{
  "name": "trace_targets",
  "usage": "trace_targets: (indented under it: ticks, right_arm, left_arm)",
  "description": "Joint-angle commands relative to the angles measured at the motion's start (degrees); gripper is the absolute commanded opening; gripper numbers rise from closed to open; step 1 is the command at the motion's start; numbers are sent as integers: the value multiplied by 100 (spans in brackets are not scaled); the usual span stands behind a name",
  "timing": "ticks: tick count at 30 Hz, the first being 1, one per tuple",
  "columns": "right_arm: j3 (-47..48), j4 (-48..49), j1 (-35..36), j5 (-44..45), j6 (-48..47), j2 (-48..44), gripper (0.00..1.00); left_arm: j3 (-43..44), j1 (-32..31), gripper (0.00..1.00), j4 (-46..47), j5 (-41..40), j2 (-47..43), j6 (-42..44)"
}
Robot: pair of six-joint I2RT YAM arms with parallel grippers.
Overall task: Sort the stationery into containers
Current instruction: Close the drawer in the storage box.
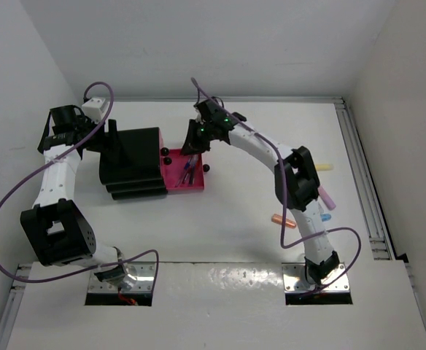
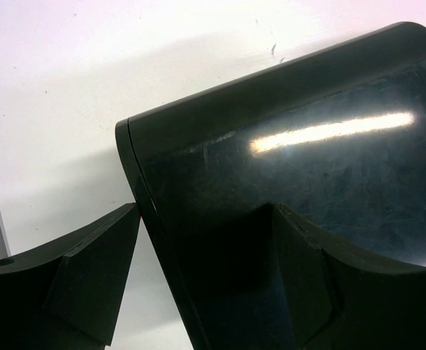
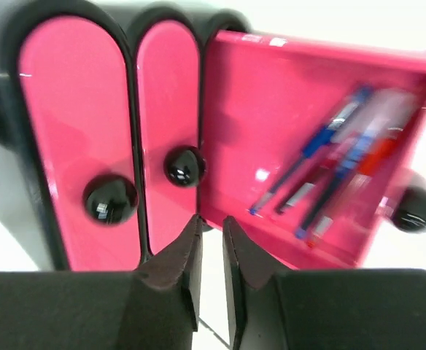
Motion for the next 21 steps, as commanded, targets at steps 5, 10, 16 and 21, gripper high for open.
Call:
trace_targets:
  ticks: [5,10,16,21]
  right_arm:
    - [-850,-181,-1021,-185,-751,-878,15]
    - [-1174,-569,-1234,-302,-1280,-657,12]
    - [-922,-665,-1191,-266,-1245,-105,7]
    - [-746,-490,-1023,-371,-1227,265,9]
  left_arm:
    - [-447,124,78,-749,-329,144,287]
    - [-543,125,78,-749,-171,144,226]
    - [-544,133,78,-740,-197,170,225]
    - [-526,134,79,-723,-180,170,217]
